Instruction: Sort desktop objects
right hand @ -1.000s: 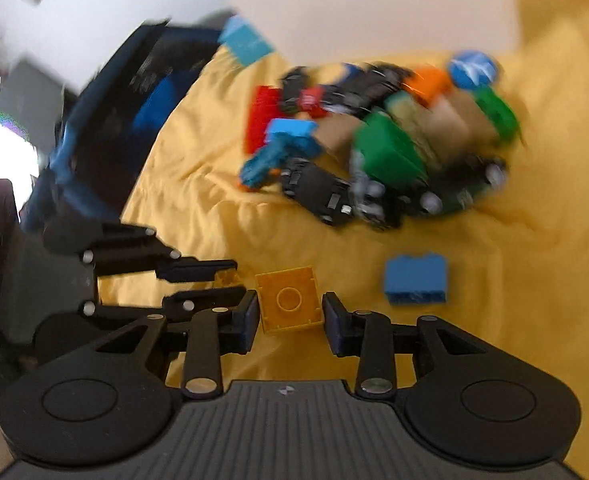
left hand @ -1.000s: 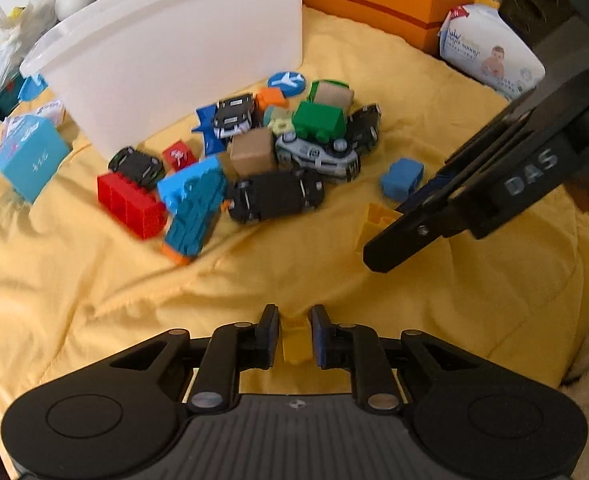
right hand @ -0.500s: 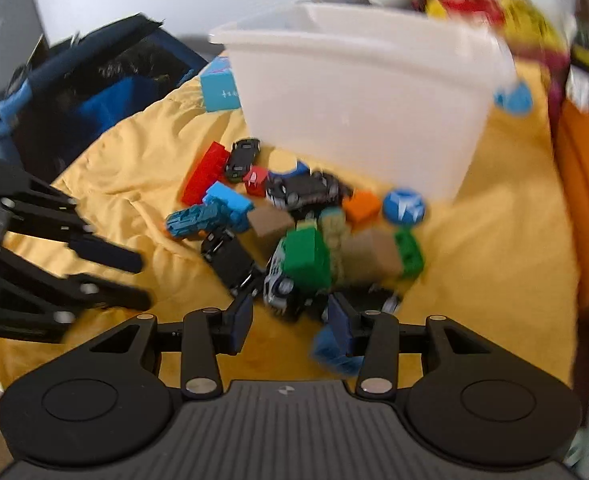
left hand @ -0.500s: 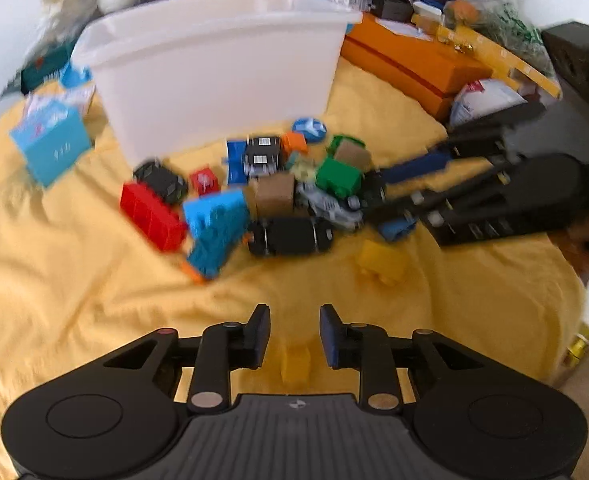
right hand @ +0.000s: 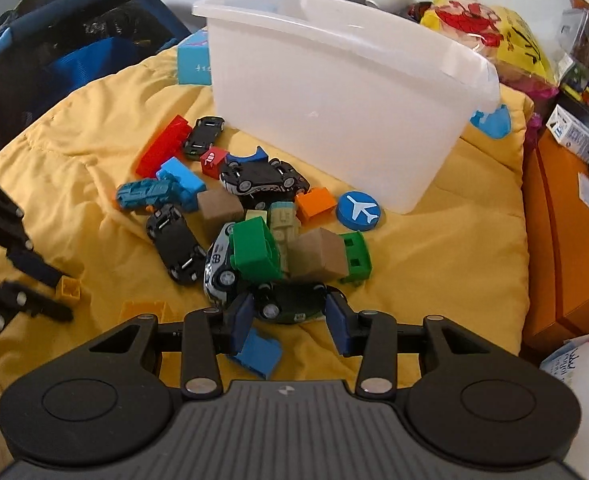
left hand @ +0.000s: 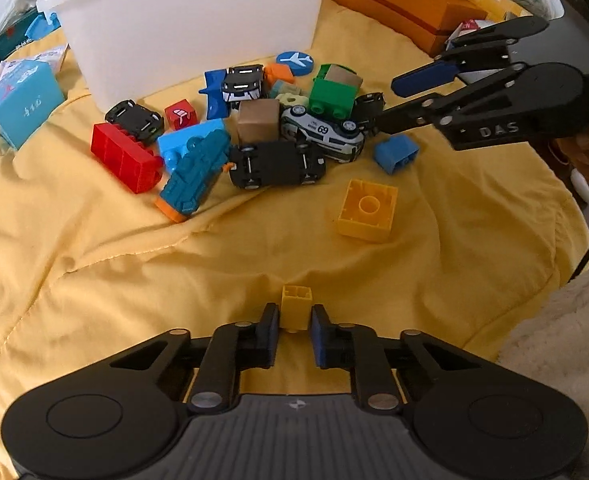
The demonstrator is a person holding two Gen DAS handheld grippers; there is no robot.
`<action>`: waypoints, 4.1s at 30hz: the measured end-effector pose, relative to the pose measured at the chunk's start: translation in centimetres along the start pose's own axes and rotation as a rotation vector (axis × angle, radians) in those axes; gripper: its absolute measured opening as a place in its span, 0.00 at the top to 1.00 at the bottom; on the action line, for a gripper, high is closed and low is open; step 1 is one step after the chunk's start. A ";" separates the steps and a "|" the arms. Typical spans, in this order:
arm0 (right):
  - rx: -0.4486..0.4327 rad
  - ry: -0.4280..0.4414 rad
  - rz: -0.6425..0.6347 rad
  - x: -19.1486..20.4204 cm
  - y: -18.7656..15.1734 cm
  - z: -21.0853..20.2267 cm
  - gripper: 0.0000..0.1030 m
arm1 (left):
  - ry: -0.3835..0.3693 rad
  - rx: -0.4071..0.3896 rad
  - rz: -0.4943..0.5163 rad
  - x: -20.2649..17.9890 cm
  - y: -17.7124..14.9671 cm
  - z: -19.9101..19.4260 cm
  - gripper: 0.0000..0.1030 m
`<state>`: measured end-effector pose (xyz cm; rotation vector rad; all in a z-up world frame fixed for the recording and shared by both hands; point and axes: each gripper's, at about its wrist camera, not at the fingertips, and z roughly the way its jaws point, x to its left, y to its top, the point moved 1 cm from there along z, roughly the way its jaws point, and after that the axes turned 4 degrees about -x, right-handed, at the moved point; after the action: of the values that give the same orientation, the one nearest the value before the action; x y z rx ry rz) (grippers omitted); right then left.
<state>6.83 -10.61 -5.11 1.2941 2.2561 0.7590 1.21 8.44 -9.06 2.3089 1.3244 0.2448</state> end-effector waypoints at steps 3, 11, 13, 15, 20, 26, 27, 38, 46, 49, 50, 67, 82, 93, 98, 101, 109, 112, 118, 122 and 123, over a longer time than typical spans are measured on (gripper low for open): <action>-0.012 0.001 0.023 -0.2 -0.1 -0.4 0.58 | 0.024 -0.010 0.016 -0.4 0.3 -0.1 0.83; -0.100 0.036 0.000 1.6 0.0 -2.5 0.57 | 0.127 -0.105 0.092 -2.4 1.3 -1.4 0.83; -0.100 0.080 0.009 2.2 -0.1 -2.6 0.57 | 0.170 -0.144 0.070 -2.1 1.8 -1.4 0.83; -0.100 0.131 0.031 2.9 -0.2 -2.5 0.57 | 0.205 -0.156 0.020 -1.4 2.1 -1.2 0.83; -0.055 0.142 -0.094 6.6 -0.8 -1.1 0.57 | 0.211 -0.190 -0.088 -0.6 1.9 -2.4 0.83; -0.097 0.098 0.054 5.2 -0.8 -2.3 0.58 | 0.240 -0.202 -0.107 -0.8 0.3 -3.7 0.83; -0.080 0.109 0.143 4.2 -1.0 -2.1 0.58 | 0.241 -0.203 -0.113 -0.8 0.1 -3.8 0.83; -0.026 0.202 0.192 5.3 -1.2 -0.5 0.75 | 0.238 -0.214 -0.097 -1.3 0.1 -4.2 0.83; -0.089 -0.043 -0.382 9.1 -2.6 -0.3 0.75 | 0.215 -0.176 -0.056 -1.5 0.3 -3.0 0.82; -0.115 -0.028 -0.491 10.4 -3.9 -0.8 0.71 | 0.201 -0.187 -0.023 -2.0 -0.2 -3.2 0.82; -0.124 -0.006 -0.474 10.2 -4.0 -1.1 0.67 | 0.198 -0.191 -0.005 -2.3 -0.3 -3.3 0.80; -0.105 0.151 -0.107 6.2 -1.7 -1.0 0.56 | 0.224 -0.162 0.087 -2.1 -1.0 -1.7 0.67; -0.054 0.219 0.024 5.1 -1.8 -0.1 0.56 | 0.210 -0.138 0.115 -2.3 -1.4 -1.1 0.72; -0.106 0.149 0.006 3.7 0.2 -1.9 0.66 | 0.134 -0.349 -0.015 -0.2 3.5 -7.6 0.73; -0.270 0.066 0.019 0.1 5.3 -5.7 0.66 | 0.192 -0.573 0.013 1.7 10.2 -12.9 0.73; -0.363 -0.013 0.041 -2.4 8.9 -6.7 0.66 | 0.221 -0.647 0.026 3.3 14.8 -13.9 0.73; -0.330 -0.133 0.229 -7.1 15.0 -1.5 0.66 | 0.282 -0.595 -0.060 7.6 22.7 -6.2 0.73; -0.265 -0.150 0.232 -7.1 14.9 0.9 0.65 | 0.311 -0.480 -0.065 8.0 23.3 -2.4 0.72; -0.260 -0.132 0.246 -7.3 14.0 0.4 0.63 | 0.301 -0.484 -0.092 7.5 21.9 -3.3 0.54; -0.301 -0.128 0.231 -6.8 14.2 -1.5 0.58 | 0.301 -0.536 -0.114 6.6 20.7 -6.1 0.45; -0.313 -0.130 0.223 -6.7 14.1 -2.1 0.55 | 0.297 -0.546 -0.126 6.3 20.3 -6.8 0.42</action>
<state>17.78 -11.15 6.24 1.4072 1.8234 1.0281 17.49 7.17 6.13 1.7684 1.3272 0.8224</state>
